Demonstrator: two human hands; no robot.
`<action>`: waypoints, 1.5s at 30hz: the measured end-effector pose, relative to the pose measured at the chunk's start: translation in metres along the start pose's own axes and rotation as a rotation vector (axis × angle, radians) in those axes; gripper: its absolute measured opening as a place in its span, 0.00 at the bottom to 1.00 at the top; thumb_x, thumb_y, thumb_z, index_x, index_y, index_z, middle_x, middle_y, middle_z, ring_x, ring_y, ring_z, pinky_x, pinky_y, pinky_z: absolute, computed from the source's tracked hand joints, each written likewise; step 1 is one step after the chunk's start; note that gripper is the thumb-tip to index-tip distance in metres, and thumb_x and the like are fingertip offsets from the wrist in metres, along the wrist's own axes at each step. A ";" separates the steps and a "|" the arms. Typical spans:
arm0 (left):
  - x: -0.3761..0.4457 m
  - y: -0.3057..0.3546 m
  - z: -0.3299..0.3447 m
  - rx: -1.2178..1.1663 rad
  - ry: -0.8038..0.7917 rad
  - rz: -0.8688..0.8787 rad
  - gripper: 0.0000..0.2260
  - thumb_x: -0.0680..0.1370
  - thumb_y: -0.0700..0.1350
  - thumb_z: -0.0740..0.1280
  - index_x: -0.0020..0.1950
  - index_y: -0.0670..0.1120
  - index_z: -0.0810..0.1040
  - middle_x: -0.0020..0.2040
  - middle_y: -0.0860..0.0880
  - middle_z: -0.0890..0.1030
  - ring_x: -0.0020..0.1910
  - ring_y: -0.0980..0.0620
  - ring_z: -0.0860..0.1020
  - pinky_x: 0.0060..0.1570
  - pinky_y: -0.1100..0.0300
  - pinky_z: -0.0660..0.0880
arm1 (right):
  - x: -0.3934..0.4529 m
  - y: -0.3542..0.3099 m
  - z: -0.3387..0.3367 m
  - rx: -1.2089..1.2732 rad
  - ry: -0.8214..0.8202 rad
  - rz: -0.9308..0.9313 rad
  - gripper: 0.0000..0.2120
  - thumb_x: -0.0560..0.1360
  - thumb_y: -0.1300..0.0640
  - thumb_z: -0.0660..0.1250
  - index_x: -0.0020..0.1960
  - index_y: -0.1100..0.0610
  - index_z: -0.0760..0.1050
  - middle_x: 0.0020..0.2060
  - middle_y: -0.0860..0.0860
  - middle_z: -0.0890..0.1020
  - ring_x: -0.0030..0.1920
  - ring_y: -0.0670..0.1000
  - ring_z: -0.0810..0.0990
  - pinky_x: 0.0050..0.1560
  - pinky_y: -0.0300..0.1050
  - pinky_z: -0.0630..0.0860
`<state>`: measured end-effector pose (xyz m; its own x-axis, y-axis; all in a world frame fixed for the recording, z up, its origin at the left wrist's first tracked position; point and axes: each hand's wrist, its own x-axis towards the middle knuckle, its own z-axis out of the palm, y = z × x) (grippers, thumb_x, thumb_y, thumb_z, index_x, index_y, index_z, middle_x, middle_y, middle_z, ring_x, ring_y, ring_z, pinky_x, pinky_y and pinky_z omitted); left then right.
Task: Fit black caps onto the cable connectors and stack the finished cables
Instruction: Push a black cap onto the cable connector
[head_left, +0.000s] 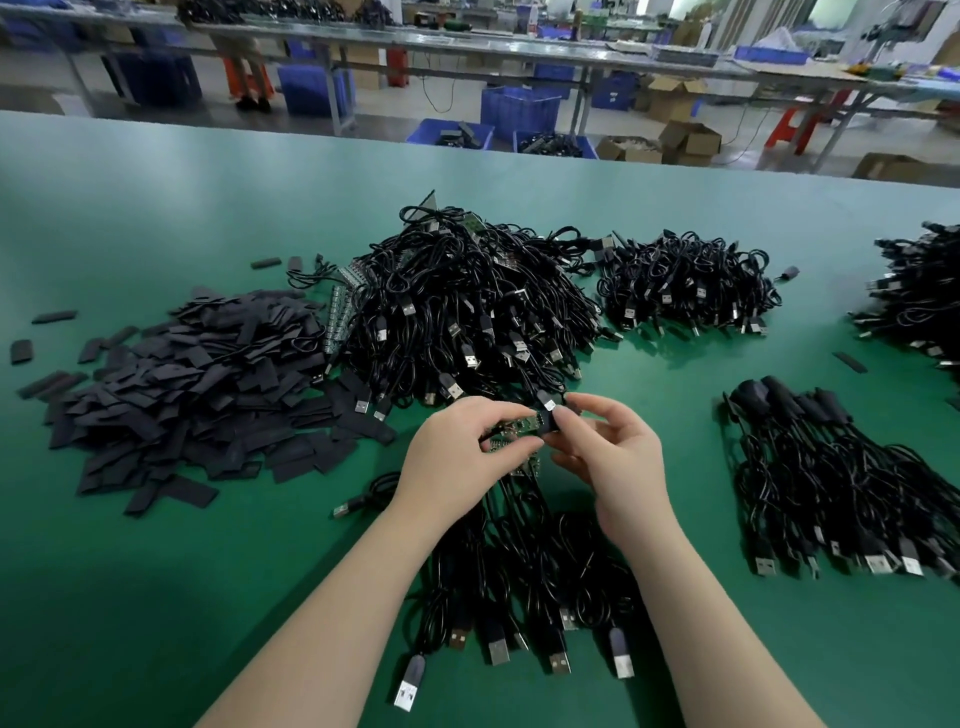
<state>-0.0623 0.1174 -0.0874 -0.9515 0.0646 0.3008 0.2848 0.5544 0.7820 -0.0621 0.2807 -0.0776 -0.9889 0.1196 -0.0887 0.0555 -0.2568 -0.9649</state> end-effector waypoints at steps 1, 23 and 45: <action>0.000 0.000 0.000 0.002 -0.001 0.006 0.12 0.72 0.57 0.72 0.55 0.63 0.81 0.47 0.63 0.80 0.44 0.62 0.77 0.44 0.62 0.76 | -0.001 0.001 0.000 0.006 -0.006 0.003 0.07 0.75 0.63 0.72 0.52 0.57 0.80 0.38 0.55 0.86 0.40 0.51 0.86 0.38 0.39 0.80; 0.003 -0.003 0.000 -0.138 0.010 0.047 0.12 0.76 0.50 0.71 0.48 0.68 0.75 0.48 0.64 0.79 0.50 0.66 0.76 0.45 0.73 0.73 | -0.002 0.005 0.000 -0.050 -0.167 -0.088 0.09 0.73 0.63 0.74 0.45 0.49 0.87 0.39 0.51 0.87 0.42 0.48 0.85 0.47 0.38 0.79; 0.002 -0.004 0.000 -0.015 -0.031 0.044 0.12 0.78 0.56 0.62 0.60 0.61 0.78 0.48 0.65 0.79 0.52 0.64 0.76 0.53 0.56 0.77 | -0.002 0.002 0.000 -0.136 -0.041 -0.284 0.11 0.73 0.65 0.74 0.37 0.49 0.83 0.39 0.47 0.87 0.41 0.42 0.84 0.44 0.33 0.77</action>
<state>-0.0659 0.1154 -0.0903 -0.9412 0.1139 0.3180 0.3276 0.5380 0.7767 -0.0601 0.2804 -0.0793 -0.9721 0.1284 0.1965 -0.2084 -0.0874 -0.9741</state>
